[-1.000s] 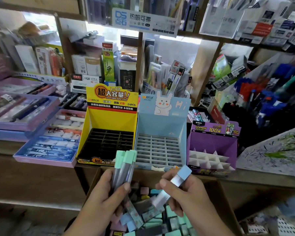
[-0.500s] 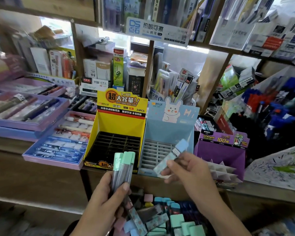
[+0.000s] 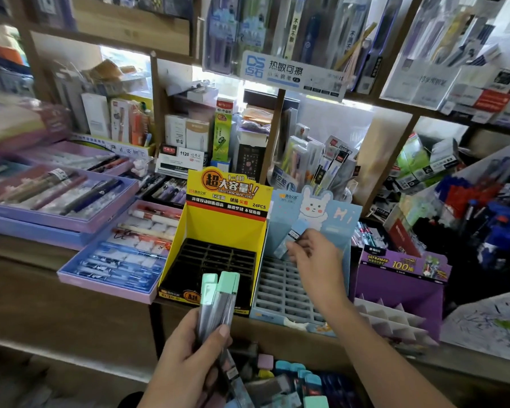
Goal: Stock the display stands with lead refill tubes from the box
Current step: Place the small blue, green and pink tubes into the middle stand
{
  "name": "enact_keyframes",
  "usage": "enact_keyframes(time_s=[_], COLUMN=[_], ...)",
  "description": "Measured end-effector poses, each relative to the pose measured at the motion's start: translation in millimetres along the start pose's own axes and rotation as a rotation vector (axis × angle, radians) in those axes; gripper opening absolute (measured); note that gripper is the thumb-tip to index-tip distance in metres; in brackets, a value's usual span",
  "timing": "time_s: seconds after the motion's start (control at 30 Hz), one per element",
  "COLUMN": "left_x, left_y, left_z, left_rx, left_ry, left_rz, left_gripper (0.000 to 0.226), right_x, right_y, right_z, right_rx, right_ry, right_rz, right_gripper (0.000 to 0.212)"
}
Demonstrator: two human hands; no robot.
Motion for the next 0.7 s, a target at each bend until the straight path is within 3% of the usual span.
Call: enact_keyframes(time_s=[0.3,0.7], left_x=[0,3], left_y=[-2,0], left_z=[-2,-1], left_rx=[-0.031,-0.026], left_ry=[-0.013,-0.007], left_rz=[0.016,0.006], left_gripper=[0.015,0.015], right_x=[13,28], right_y=[1,8], right_z=[-5,-2], right_rx=[-0.01,-0.018], right_ry=[-0.095,-0.022], right_rz=[0.115,0.096], right_gripper=[0.008,0.008])
Point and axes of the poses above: each hand's wrist, its own z-axis away from the middle knuckle, its own x-axis out of the palm, y = z × x, the point moved 6 cm from there along -z, towards the middle knuckle, and after that the axes turned 4 degrees about -x, right-handed, at the moved point
